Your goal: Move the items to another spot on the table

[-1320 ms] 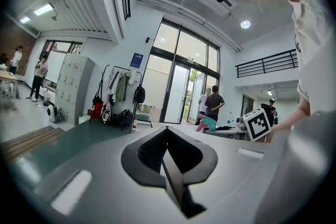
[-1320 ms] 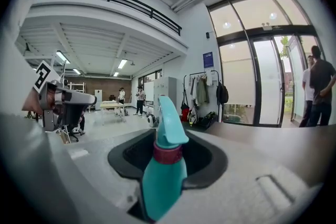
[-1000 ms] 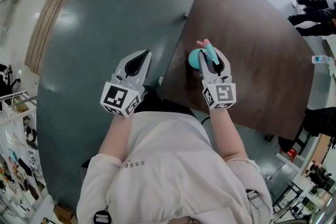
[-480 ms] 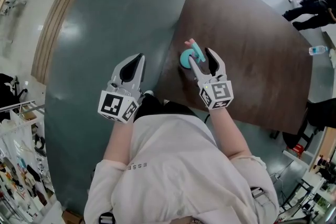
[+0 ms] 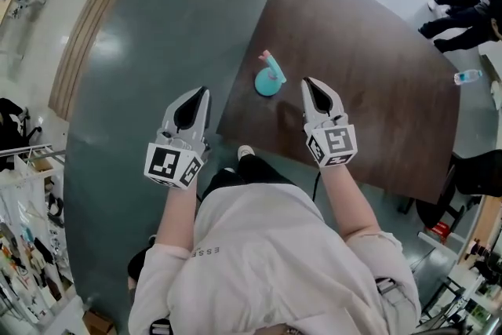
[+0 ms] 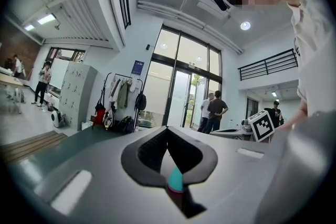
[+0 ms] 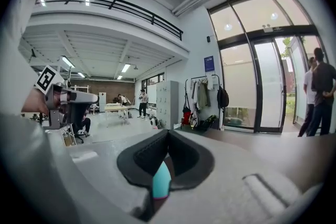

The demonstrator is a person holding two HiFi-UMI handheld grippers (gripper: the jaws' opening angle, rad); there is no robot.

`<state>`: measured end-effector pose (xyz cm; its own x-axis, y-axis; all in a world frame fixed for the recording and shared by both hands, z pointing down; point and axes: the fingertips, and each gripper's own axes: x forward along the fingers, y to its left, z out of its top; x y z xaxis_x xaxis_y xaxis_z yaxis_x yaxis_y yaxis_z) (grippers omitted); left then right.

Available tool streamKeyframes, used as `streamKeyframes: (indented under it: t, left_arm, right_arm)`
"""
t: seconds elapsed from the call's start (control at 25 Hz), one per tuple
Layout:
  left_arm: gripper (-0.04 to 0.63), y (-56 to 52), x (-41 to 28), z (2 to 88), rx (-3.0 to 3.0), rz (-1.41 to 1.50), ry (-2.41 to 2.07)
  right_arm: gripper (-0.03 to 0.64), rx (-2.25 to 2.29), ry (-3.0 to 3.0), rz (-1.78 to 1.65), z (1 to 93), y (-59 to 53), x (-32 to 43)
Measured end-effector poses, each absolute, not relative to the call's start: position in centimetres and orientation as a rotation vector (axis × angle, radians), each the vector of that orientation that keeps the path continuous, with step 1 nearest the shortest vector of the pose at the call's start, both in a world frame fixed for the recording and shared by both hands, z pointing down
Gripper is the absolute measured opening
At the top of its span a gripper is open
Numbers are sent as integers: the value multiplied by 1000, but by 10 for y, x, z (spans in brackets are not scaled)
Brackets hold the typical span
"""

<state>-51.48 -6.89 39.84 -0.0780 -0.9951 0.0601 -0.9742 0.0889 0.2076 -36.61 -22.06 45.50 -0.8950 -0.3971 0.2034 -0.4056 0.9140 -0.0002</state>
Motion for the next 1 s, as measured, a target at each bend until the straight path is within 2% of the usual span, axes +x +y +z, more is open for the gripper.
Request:
streamKeyframes:
  t: [0.36, 0.6, 1.0]
  left_arm:
    - [8, -35, -473, 389, 2109, -187, -2093]
    - [8, -7, -402, 363, 2240, -256, -1958]
    - [8, 37, -301, 374, 2352, -275, -1783]
  right_arm:
    - [-9, 811, -2846, 121, 448, -181, -309]
    - [-9, 945, -2784, 112, 442, -128, -233]
    - [-9, 1138, -2712, 85, 439, -57, -122]
